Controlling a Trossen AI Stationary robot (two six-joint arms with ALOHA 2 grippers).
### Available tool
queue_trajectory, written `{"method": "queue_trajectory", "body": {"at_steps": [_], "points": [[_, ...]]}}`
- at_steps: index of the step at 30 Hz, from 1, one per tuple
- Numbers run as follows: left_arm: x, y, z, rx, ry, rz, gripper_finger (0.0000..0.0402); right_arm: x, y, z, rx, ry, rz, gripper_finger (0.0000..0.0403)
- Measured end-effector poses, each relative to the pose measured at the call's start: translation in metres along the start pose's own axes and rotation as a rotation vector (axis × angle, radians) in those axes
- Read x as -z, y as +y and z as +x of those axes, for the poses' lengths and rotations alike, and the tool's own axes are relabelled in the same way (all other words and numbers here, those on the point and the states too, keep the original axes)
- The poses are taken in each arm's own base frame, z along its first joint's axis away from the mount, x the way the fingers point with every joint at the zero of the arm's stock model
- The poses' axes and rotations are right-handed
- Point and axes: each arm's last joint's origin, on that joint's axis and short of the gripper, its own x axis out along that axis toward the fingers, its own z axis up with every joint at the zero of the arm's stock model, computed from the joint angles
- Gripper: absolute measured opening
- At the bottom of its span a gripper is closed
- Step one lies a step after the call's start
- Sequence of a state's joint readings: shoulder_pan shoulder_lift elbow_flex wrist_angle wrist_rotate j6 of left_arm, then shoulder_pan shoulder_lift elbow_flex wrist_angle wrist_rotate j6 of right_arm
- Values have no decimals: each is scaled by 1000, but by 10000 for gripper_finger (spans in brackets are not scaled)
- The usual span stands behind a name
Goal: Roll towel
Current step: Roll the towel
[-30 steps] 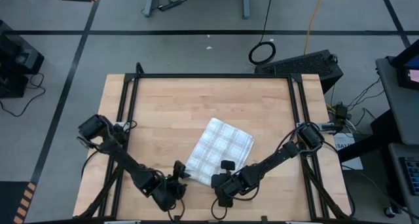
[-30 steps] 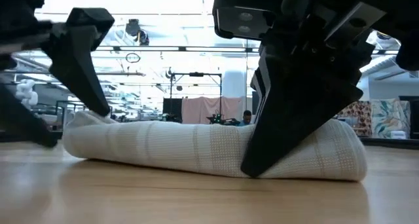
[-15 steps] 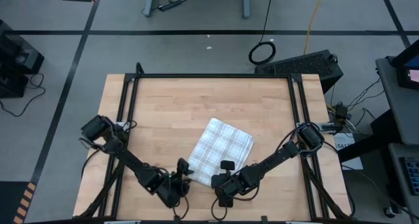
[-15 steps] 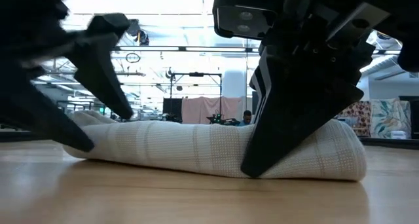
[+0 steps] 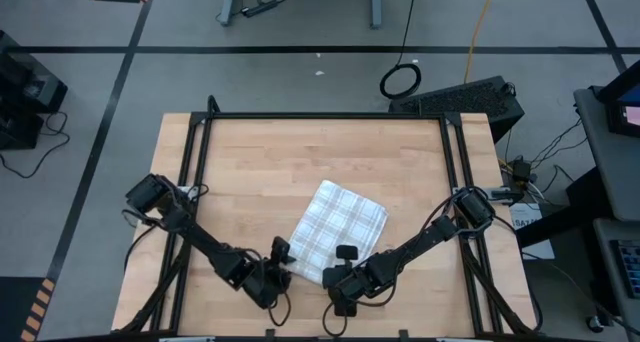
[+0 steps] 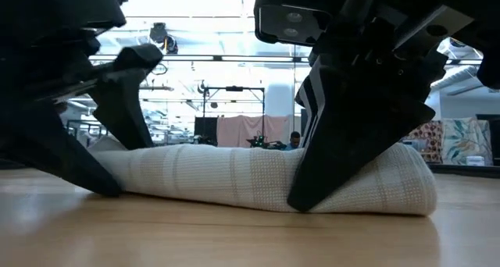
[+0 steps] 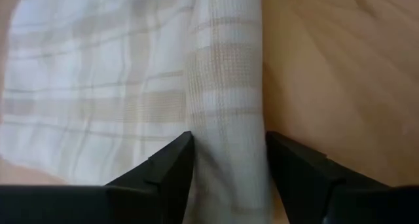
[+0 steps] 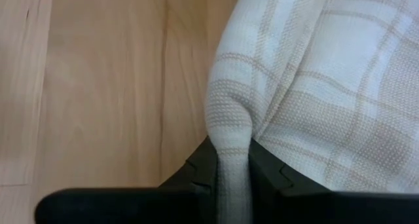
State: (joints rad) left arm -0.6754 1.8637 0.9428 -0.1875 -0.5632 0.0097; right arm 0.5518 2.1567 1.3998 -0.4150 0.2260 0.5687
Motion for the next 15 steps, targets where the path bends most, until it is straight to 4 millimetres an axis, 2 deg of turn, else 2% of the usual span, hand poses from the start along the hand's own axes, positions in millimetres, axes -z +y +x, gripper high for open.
{"method": "queue_trajectory", "body": {"at_steps": [5,8,10,14,15], "points": [[0,11,6,64,12,-12,197,0,0,0,-12,8,-12,40],[1,18,11,127,24,-34,180,0,0,0,-13,7,-31,40],[2,23,15,178,29,-58,147,0,0,0,-13,7,-41,41],[1,31,17,273,27,-118,41,-1,0,-4,-16,5,-43,51],[1,34,17,299,29,-153,26,-2,0,-8,-18,1,-38,56]]}}
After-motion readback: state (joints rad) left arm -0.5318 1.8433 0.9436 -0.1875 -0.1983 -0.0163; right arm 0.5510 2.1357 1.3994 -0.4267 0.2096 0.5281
